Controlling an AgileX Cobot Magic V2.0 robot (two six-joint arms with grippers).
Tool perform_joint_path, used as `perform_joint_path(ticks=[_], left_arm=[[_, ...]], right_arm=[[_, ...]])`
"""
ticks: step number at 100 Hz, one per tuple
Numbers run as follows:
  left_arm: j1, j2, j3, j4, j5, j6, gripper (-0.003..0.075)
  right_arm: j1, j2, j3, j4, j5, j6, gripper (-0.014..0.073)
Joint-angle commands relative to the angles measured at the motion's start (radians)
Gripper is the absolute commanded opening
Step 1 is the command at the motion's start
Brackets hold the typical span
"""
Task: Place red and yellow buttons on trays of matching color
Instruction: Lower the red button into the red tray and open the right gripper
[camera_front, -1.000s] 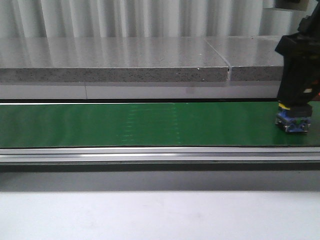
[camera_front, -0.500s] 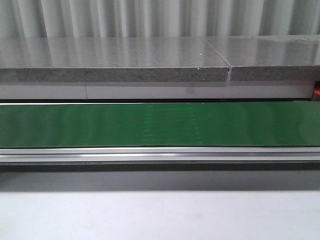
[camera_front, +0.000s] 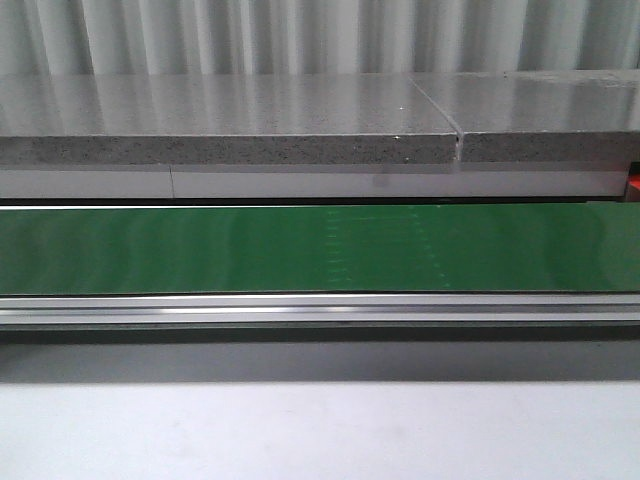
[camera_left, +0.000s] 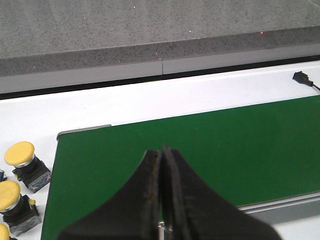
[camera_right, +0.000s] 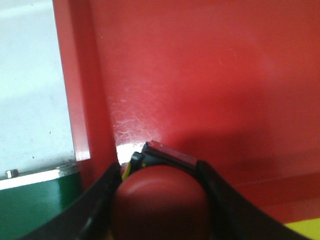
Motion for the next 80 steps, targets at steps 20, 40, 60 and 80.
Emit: perform_joint_path(ticks=[20, 40, 60, 80], left_arm=[[-0.008, 0.004, -0.028, -0.009, -0.084, -0.007, -0.0020], [-0.008, 0.004, -0.028, -0.009, -0.084, -0.007, -0.0020], [-0.008, 0.004, -0.028, -0.009, -0.084, -0.007, -0.0020], [-0.008, 0.004, -0.028, -0.009, -0.084, -0.007, -0.0020]], right_arm=[[-0.005, 0.008, -0.032, 0.046, -0.074, 0.001, 0.0194], [-0.005, 0.032, -0.032, 0.070, -0.075, 0.001, 0.0225], [-0.005, 0.046, -0.032, 0.073, -0.066, 0.001, 0.0541], [-0.005, 0.021, -0.032, 0.076, -0.081, 0.001, 0.0643]])
